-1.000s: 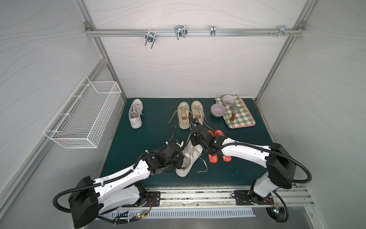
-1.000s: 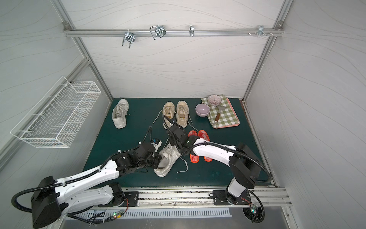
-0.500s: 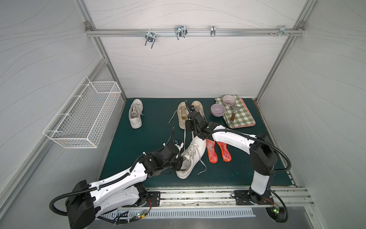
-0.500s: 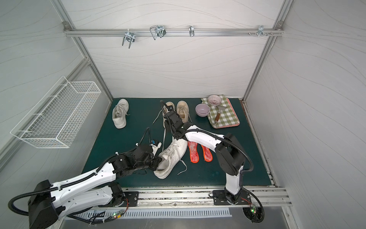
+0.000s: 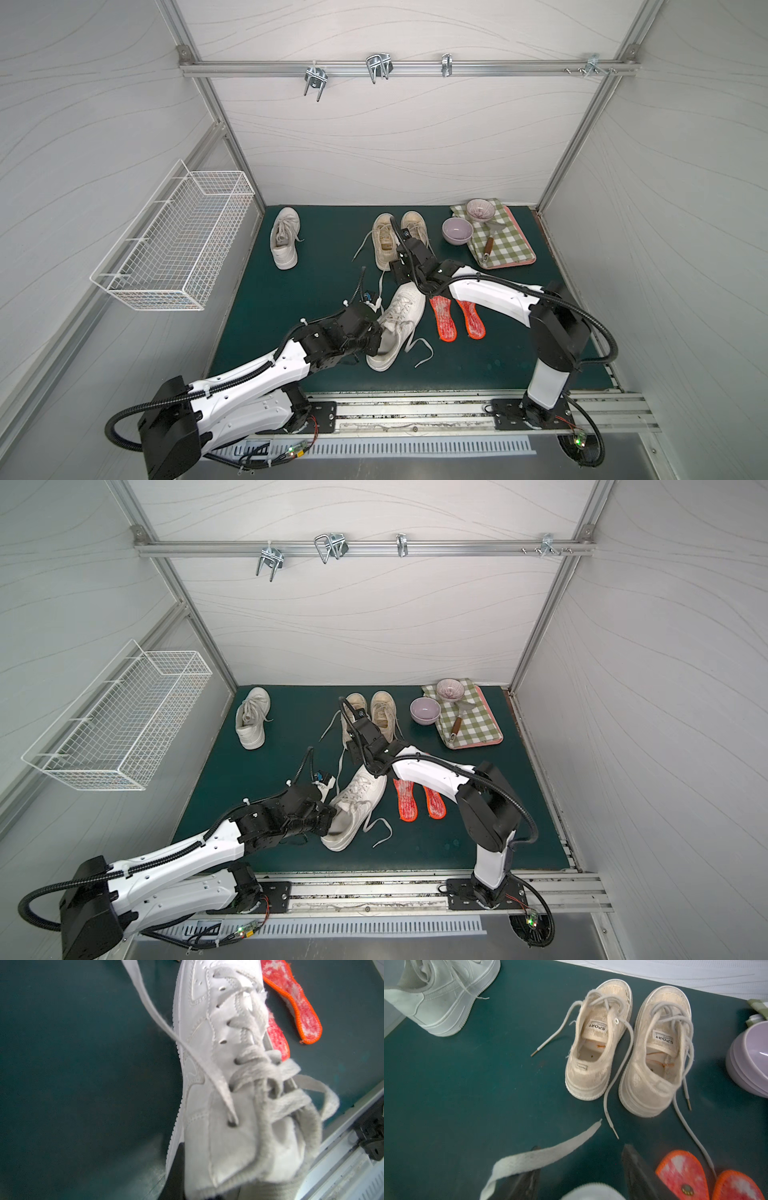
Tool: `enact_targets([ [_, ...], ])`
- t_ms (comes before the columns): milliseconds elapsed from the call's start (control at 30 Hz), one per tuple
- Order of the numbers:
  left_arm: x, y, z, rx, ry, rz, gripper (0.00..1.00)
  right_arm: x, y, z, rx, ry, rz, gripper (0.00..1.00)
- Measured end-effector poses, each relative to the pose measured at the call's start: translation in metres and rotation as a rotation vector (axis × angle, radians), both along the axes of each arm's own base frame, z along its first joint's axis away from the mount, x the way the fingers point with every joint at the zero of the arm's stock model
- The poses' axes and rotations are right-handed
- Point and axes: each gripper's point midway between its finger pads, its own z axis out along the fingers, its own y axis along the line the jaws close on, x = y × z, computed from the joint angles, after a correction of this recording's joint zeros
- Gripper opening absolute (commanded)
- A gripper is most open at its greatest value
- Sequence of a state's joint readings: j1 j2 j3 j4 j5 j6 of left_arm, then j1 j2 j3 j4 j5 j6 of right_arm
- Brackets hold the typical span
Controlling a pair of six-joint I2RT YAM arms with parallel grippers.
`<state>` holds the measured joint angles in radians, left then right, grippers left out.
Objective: Remove the insole from the shoe
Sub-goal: Untie the shoelace on the shoe.
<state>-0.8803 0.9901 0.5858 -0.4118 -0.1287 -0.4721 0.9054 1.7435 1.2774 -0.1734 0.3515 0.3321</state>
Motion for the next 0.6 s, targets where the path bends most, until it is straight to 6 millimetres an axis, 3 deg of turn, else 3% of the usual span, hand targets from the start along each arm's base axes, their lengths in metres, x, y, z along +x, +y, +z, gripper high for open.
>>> enact_targets([
  [267,0.007,0.008,-0.010,0.024,0.020,0.107,0.00,-0.057,-0.029,0.010,0.038,0.029,0.041,0.72],
  [533,0.016,0.003,-0.019,0.034,0.091,0.215,0.00,-0.099,-0.042,-0.012,0.029,0.096,0.085,0.72],
  [600,0.020,-0.002,-0.021,0.030,0.111,0.242,0.16,-0.108,-0.040,-0.017,0.025,0.110,0.102,0.72],
])
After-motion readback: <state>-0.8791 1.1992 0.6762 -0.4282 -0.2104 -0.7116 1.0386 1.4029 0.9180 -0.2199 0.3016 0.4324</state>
